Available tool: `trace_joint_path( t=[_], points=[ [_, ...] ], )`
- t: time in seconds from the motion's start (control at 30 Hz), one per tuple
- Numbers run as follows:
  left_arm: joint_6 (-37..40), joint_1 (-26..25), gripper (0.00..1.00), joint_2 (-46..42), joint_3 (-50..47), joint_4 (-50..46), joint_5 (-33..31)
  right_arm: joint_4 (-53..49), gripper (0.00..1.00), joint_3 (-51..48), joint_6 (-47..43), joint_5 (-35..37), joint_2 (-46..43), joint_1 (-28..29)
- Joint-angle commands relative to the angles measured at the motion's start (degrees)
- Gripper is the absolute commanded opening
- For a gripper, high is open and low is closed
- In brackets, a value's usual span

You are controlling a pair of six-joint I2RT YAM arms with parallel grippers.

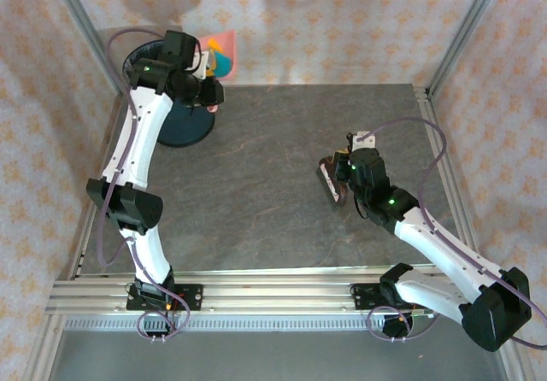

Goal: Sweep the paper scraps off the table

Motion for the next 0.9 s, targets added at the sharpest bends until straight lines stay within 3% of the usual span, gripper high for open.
trace_joint_path(
  t=[0.0,0.37,0.87],
  points=[
    [-5.04,1.89,0.00,0.89,2.21,4.51,3.52,0.24,0.00,-0.21,0.93,0.21,0.05,-0.21],
    [-18.89,7.16,0.00,4.52,1.43,15.90,11.74,0.36,0.00,0.20,1.20,-0.45,0.86,-0.19],
    [-34.20,9.72,0.00,3.45,-6.49,31.69,16.05,0.34,0.00,-0.06,1.58,-0.64,1.15,-0.14]
  ],
)
